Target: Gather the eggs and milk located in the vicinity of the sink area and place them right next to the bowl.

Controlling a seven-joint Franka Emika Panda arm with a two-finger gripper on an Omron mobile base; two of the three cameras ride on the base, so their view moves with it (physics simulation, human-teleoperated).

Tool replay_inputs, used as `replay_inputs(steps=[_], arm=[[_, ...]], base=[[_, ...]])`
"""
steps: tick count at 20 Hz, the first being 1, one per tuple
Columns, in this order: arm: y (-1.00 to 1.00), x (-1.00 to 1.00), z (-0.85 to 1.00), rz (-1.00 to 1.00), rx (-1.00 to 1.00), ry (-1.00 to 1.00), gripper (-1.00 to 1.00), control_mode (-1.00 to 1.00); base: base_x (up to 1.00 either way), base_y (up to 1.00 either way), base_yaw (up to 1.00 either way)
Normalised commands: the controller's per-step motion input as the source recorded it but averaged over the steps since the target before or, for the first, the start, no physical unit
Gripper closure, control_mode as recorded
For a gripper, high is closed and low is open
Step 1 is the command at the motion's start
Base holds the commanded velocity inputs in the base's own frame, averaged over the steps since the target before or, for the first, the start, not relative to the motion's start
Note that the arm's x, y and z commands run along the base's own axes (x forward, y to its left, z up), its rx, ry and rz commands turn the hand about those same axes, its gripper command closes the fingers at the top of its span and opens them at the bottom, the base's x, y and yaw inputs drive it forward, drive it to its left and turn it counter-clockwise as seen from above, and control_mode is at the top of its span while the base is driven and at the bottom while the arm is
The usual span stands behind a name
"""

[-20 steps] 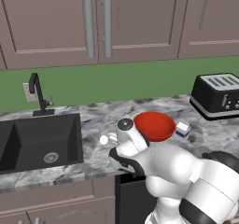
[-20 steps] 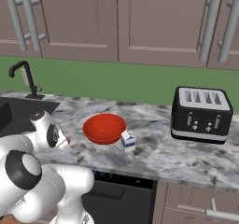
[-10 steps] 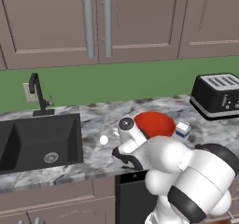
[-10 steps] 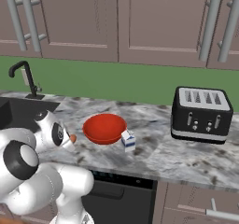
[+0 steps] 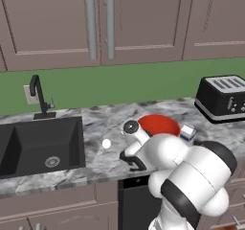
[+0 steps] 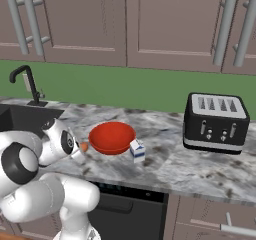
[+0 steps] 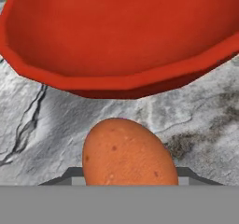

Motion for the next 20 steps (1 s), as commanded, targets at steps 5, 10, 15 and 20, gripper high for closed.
replay_inputs(steps=[5, 10, 15, 20], arm=[[-0.27, 0.12, -0.03, -0.05, 0.0, -0.05, 1.0, -1.0], [-0.13, 0.08, -0.04, -0.01, 0.0, -0.01, 1.0, -1.0], [0.0, 0.0, -0.06, 0.0, 0.0, -0.02, 1.0, -1.0], [0.0, -0.03, -0.02, 0.0, 0.0, -0.04, -1.0, -1.0]], base=[[0.0, 0.0, 0.0], [0.0, 0.0, 0.0], [0.0, 0.0, 0.0], [0.0, 0.0, 0.0]])
